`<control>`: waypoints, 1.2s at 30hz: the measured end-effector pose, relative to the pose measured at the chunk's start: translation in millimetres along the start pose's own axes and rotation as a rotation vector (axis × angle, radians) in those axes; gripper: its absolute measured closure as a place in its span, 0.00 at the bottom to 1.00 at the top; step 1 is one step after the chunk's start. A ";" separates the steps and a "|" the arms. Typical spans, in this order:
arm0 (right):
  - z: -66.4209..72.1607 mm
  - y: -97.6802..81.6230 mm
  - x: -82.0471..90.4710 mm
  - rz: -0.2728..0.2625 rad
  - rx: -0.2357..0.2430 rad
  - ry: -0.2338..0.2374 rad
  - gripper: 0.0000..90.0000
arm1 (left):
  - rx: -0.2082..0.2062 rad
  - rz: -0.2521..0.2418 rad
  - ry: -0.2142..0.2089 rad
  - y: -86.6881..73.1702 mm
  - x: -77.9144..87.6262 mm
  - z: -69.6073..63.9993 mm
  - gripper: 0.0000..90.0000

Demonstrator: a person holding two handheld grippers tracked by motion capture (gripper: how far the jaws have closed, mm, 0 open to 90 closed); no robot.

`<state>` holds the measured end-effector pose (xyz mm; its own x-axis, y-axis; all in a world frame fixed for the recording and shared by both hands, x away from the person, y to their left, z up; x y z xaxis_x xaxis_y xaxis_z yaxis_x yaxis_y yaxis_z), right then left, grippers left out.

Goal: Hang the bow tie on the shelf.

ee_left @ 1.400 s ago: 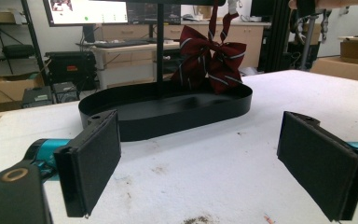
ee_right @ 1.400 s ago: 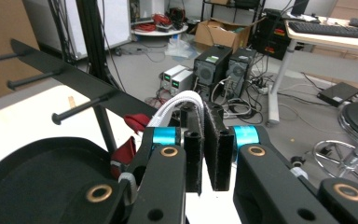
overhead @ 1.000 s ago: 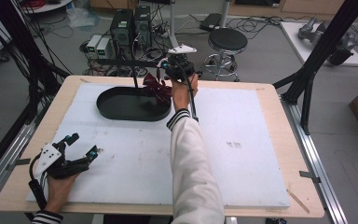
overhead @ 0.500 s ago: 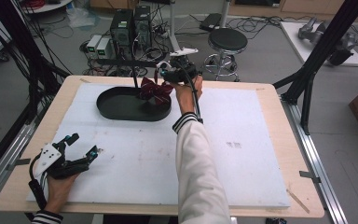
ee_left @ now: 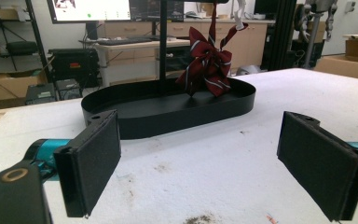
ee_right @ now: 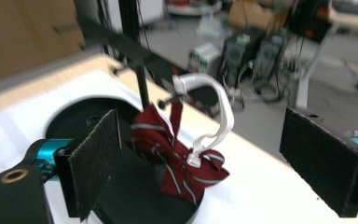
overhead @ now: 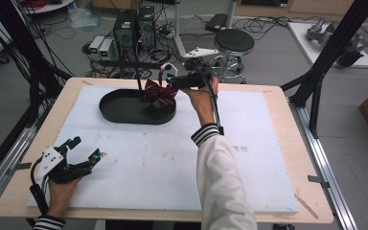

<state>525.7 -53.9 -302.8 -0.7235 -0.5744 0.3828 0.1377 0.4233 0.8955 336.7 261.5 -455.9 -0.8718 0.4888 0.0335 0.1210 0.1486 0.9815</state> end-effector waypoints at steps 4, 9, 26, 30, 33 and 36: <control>1.7 -4.1 22.5 -0.002 0.008 0.020 0.13 | -0.014 -0.005 0.005 0.0 0.7 -0.5 0.15; 4.1 -19.4 64.9 -0.021 0.036 0.028 0.13 | 0.011 -0.019 0.002 1.0 1.9 0.7 0.15; 47.5 -172.5 192.8 -0.235 -0.050 -0.079 0.13 | 0.005 -0.013 0.007 0.7 1.4 0.7 0.15; 52.8 -204.5 196.5 -0.288 -0.079 -0.135 0.13 | 0.002 -0.016 0.007 0.8 1.6 0.4 0.15; 51.5 -215.7 196.2 -0.305 -0.076 -0.176 0.13 | 0.000 -0.017 0.008 0.8 1.7 0.2 0.15; 48.8 -220.7 194.0 -0.321 -0.082 -0.198 0.13 | 0.001 -0.017 0.007 0.9 1.8 0.3 0.15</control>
<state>322.0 -224.6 -437.2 -0.8542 -0.5187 0.0363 -0.0691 0.1825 0.9808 335.4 262.8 -455.0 -0.8770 0.4801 0.0180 0.1066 0.1580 0.9817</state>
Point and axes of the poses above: each handheld gripper's, and its own axes: x roughly backward along the jaws, y roughly out of its top, z roughly to its left, the point moved 8 cm from there along -x, roughly forward along the jaws, and after that the axes turned 11 degrees about x, right-handed, at the moved point
